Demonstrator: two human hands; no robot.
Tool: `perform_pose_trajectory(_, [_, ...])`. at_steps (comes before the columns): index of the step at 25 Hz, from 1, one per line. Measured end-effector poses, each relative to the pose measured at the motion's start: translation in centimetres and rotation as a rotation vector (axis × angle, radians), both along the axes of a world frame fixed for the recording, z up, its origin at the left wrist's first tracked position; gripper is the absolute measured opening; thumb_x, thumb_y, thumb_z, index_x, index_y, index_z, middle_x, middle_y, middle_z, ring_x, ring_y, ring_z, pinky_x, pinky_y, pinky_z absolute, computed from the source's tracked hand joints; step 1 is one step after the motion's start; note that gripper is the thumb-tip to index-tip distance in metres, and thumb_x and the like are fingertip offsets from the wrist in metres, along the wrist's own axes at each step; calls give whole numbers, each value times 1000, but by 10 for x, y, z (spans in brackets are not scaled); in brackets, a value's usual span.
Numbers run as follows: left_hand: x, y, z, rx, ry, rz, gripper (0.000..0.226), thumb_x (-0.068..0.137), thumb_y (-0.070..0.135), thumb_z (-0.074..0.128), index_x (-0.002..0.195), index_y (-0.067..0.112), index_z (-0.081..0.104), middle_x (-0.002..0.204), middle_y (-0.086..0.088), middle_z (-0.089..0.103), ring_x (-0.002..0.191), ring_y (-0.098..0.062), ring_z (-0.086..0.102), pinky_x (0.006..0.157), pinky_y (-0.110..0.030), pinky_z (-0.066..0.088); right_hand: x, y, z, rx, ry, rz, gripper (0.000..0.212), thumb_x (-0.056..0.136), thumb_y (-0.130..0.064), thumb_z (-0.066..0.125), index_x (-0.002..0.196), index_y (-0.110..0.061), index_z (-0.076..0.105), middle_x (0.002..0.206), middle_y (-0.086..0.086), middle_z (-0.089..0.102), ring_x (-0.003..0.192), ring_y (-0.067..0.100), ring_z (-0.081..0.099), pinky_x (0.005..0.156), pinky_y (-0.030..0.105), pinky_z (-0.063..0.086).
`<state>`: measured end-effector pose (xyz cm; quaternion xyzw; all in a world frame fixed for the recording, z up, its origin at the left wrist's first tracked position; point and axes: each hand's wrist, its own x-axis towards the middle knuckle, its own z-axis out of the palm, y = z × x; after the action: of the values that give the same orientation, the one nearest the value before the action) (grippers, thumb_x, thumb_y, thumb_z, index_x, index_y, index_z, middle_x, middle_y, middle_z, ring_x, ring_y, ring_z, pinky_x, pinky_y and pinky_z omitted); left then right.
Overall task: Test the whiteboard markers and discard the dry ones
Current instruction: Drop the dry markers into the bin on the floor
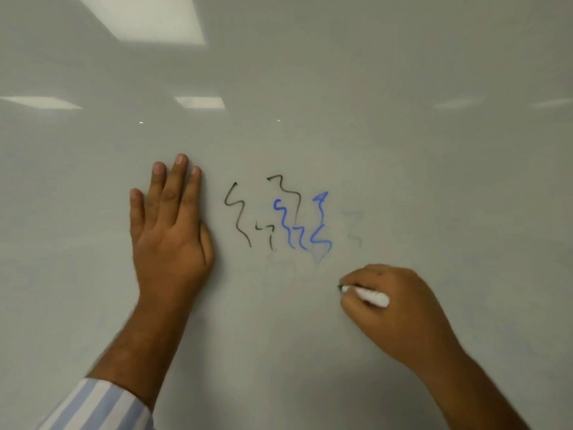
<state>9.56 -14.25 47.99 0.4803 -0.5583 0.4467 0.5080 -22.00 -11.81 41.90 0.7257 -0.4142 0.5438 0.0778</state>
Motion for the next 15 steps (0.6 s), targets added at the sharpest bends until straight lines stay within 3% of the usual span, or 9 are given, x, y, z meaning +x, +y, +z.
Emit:
perform_pose_trajectory(3, [1, -2, -2, -4, -21, 39, 71, 97, 12, 46, 166, 15, 28, 175, -4, 21, 163, -25, 13, 131, -56, 13, 39, 14, 4, -116, 12, 183, 25, 89, -29, 62, 105, -26, 81, 85, -13, 71, 71, 8, 66, 68, 27, 56])
perform_pose_trajectory(5, [2, -1, -4, -2, -31, 51, 66, 103, 16, 43, 166, 15, 26, 175, -5, 21, 163, -25, 13, 131, -57, 13, 71, 9, 4, -236, 90, 185, 29, 92, -24, 65, 118, -22, 80, 91, -11, 72, 75, 11, 68, 70, 24, 56])
perform_pose_trajectory(7, [2, -2, -6, 1, -35, 59, 63, 106, 20, 40, 167, 15, 25, 175, -5, 20, 164, -25, 12, 131, -56, 13, 94, 0, -1, -285, 131, 131, 31, 93, -24, 66, 119, -21, 80, 86, -8, 71, 69, 13, 65, 63, 27, 57])
perform_pose_trajectory(11, [6, -2, -9, 5, -32, 69, 64, 106, 24, 42, 167, 16, 25, 175, -4, 20, 164, -24, 12, 131, -56, 15, 100, -1, -14, -201, -1, 124, 25, 91, -26, 64, 110, -23, 82, 69, -10, 59, 58, 11, 54, 57, 25, 50])
perform_pose_trajectory(15, [7, -3, -12, -1, -45, 70, 63, 107, 27, 42, 167, 15, 25, 175, -5, 20, 163, -25, 13, 131, -56, 14, 90, 8, -38, -194, 12, 83, 11, 85, -18, 62, 78, -24, 70, 61, -7, 50, 54, 13, 43, 51, 28, 44])
